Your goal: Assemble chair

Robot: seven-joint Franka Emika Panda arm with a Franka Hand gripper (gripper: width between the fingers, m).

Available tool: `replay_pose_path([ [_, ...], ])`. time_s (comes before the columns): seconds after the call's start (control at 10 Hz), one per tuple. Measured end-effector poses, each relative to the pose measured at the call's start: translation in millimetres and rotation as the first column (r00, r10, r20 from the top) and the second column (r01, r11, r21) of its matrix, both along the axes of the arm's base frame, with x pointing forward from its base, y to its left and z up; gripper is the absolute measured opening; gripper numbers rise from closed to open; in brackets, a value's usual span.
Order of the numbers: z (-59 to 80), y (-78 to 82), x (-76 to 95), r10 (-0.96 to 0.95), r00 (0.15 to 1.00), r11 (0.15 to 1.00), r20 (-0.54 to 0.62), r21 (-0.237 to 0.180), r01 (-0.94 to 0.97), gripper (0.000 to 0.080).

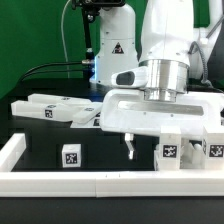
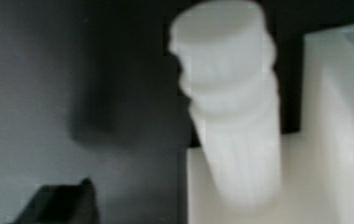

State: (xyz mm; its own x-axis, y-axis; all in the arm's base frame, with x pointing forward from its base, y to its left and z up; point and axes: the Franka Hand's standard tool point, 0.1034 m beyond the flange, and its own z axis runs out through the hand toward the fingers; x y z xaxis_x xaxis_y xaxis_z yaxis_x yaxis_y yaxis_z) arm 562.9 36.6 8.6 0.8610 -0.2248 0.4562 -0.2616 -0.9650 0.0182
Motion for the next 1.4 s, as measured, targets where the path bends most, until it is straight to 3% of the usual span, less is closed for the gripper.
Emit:
replay_pose_path([
  [0.2,0.0,0.0,0.0,0.000,1.000,1.000,0.000,0.000,0.000,0.0251],
  [0.3,0.0,-0.1,0.0,0.000,1.000,1.000,0.000,0.000,0.000,0.0079],
  [0.9,2.1,-0.2,-2.8,0.020,0.999,1.000,-0.028,0.001,-0.020,0.0045],
  [1.0,17.4,-9.2,-9.5,0.045,0.998,0.999,-0.038,-0.004,-0.045,0.0043],
  [1.1,36.7,-17.1,-22.6,0.033,0.997,0.999,-0.064,0.024,-0.031,0.0031],
  [1.2,51.0,-12.3,-36.2,0.031,0.979,0.993,-0.201,0.116,-0.007,0.0031],
  [1.3,71.5,-9.3,-38.6,0.012,0.953,0.982,-0.303,0.182,0.045,0.0031],
  [1.4,88.6,-12.3,-36.6,0.009,0.919,0.976,-0.395,0.203,0.077,0.0031],
])
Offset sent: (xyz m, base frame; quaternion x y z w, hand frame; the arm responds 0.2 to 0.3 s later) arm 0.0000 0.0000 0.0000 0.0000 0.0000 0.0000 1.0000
